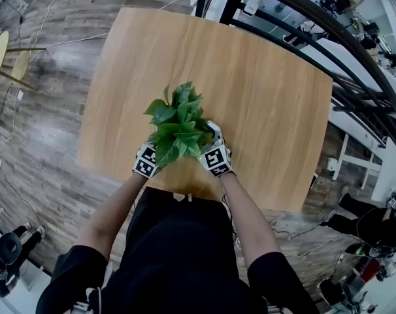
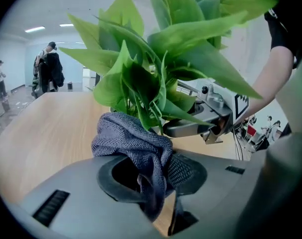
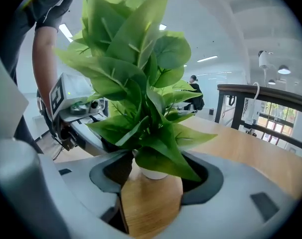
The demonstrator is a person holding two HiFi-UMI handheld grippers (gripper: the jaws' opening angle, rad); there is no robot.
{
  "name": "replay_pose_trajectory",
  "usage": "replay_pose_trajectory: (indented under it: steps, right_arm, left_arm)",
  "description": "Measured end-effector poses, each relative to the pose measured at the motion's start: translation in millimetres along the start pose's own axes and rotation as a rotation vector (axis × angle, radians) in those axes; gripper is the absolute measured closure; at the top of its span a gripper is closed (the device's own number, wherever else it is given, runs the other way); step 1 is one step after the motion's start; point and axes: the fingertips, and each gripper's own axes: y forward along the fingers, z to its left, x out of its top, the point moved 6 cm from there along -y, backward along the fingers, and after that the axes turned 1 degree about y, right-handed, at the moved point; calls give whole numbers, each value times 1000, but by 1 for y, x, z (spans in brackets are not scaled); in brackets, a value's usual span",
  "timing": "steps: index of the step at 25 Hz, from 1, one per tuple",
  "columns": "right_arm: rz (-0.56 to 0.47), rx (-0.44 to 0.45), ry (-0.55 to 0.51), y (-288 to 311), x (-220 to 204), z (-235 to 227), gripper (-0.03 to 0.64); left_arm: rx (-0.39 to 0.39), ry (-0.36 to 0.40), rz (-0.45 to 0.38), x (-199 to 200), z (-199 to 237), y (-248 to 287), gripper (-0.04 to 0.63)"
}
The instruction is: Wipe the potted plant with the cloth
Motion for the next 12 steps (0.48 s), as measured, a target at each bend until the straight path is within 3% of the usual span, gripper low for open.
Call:
replay_pose_trajectory:
  steps: [5, 9, 12]
  right_arm:
    - [27, 62, -27, -5, -1, 13, 347]
    - [14, 91, 16, -17, -10, 26, 347]
    - [-49, 18, 131, -39, -11, 23, 347]
  left_arm:
    - [26, 59, 28, -3, 13, -3, 462]
    - [23, -41, -17, -4, 28, -11, 462]
    - [45, -94, -96, -8, 35, -27, 462]
